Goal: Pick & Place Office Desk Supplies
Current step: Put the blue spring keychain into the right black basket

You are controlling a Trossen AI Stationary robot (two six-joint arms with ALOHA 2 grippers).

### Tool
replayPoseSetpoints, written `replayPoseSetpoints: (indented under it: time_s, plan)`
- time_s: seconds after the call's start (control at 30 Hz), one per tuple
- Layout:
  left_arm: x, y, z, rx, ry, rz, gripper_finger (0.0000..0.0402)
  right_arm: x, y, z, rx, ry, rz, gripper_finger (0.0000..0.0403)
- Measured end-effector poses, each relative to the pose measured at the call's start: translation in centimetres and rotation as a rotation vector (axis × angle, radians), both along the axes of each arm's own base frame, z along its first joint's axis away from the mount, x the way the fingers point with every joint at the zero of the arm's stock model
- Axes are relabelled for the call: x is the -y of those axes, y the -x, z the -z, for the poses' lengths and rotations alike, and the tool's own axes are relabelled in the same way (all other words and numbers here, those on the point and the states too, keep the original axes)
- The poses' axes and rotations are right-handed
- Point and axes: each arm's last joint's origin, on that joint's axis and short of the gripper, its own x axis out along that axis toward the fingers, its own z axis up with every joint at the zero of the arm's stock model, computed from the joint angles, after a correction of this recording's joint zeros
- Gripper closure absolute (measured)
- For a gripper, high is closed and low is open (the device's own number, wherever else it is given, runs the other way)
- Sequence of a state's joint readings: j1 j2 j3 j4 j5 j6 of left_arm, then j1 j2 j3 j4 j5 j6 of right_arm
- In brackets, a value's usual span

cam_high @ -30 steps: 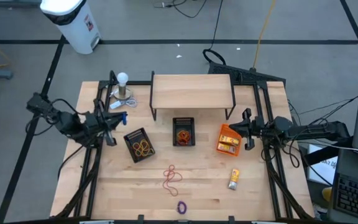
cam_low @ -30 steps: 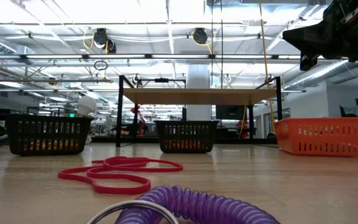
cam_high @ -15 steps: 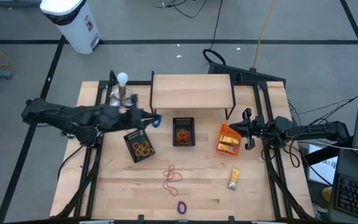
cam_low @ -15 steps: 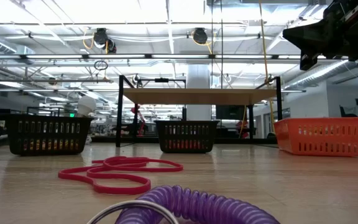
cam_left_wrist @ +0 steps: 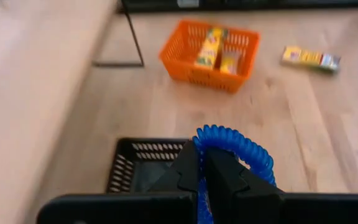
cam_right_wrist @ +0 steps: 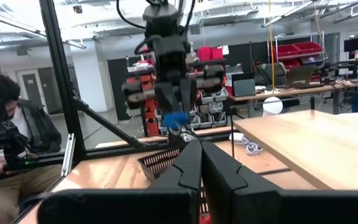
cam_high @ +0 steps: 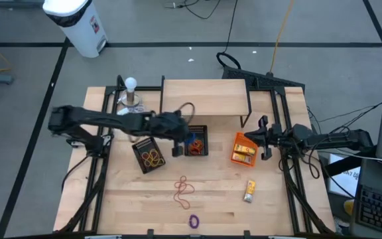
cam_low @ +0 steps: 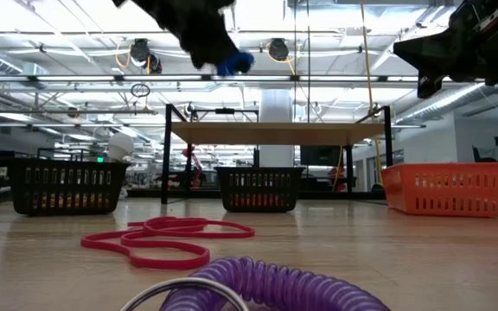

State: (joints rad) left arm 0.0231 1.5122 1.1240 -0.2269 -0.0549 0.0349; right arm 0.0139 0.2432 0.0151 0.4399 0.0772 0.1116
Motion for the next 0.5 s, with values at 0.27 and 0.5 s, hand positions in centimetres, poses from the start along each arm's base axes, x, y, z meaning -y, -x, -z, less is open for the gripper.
replayPoseSetpoints:
  time_s: [0.27, 0.5]
  plan:
    - [-0.8, -3.0, 5.0, -0.078, 0.088, 0.012, 0.0395, 0.0, 0.0, 0.1, -0.01, 0.0, 0.0, 0.0403]
    - [-1.3, -4.5, 8.0, -0.103, 0.162, -0.001, 0.0389, 0.0, 0.0, 0.0, -0.005, 0.0, 0.0, 0.0403]
